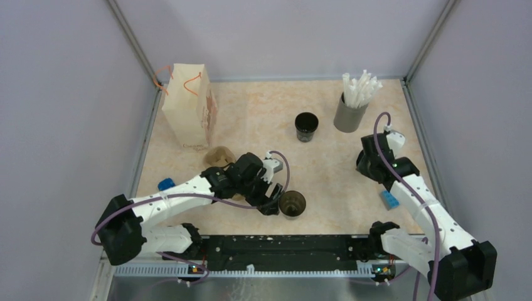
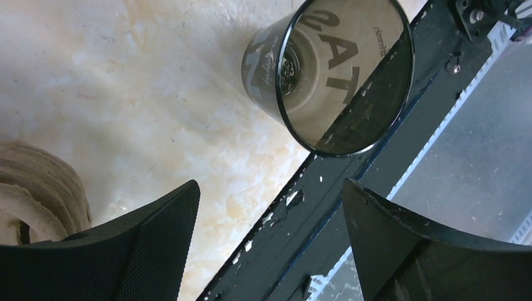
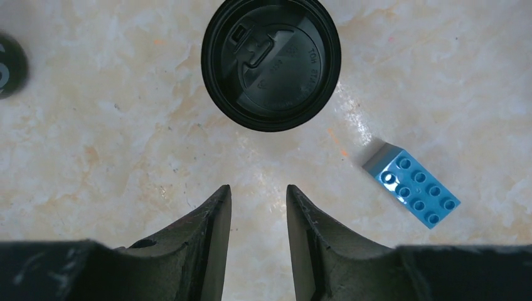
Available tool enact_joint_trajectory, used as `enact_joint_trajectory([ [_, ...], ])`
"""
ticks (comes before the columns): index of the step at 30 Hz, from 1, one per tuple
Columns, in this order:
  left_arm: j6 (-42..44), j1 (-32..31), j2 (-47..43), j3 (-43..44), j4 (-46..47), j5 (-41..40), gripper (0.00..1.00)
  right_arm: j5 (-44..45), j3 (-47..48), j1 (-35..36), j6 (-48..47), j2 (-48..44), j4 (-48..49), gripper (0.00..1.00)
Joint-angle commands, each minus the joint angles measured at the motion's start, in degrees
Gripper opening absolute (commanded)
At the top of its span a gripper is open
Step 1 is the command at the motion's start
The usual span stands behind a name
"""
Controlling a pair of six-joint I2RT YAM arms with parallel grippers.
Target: Pack the takeout coffee
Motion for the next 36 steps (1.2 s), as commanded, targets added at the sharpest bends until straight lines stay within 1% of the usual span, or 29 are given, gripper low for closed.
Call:
enact_joint_trajectory([
  [1,-1.3,-0.4,0.2,2.7,6.3,-1.6,0.87,-2.5,-0.9,-0.7,-4.7,0.4,9.9,0.38],
  [6,-1.1,-0.3,1.8,2.3,9.0,-0.6,0.83,-2.7,-1.5,-0.7,-7.6,3.6,16.1,0.4],
  [10,-1.2,-0.3,3.7,2.2,10.7,-0.3,0.82,0.1,-1.9,-0.7,-11.0,7.0,20.2,0.36],
  [12,-0.8,-0.4,5.2,2.5,10.8,-0.5,0.8,-0.3,-1.7,-0.7,-12.9,9.1,22.0,0.35],
  [17,-0.6,-0.3,7.9,2.9,12.6,1.1,0.72,1.1,-0.3,-0.8,-14.5,13.1,22.9,0.35],
  [20,-1.0,-0.4,9.0,3.3,13.9,2.0,0.71,1.1,-1.0,-1.3,-14.7,13.8,24.9,0.34],
  [25,-1.5,-0.4,9.4,3.2,16.0,3.1,0.66,1.0,-3.2,-1.7,-15.6,14.8,27.5,0.34],
  [31,-3.5,-0.4,10.1,3.2,19.1,7.5,0.55,1.1,-3.8,-2.0,-16.6,16.7,29.8,0.31],
  [34,-4.2,-0.4,10.4,3.4,19.5,8.1,0.55,2.2,-3.5,-2.4,-17.1,17.8,29.7,0.3],
  [36,-4.2,-0.4,10.6,3.7,19.6,7.8,0.57,1.2,-4.0,-3.0,-17.3,18.2,31.0,0.29],
])
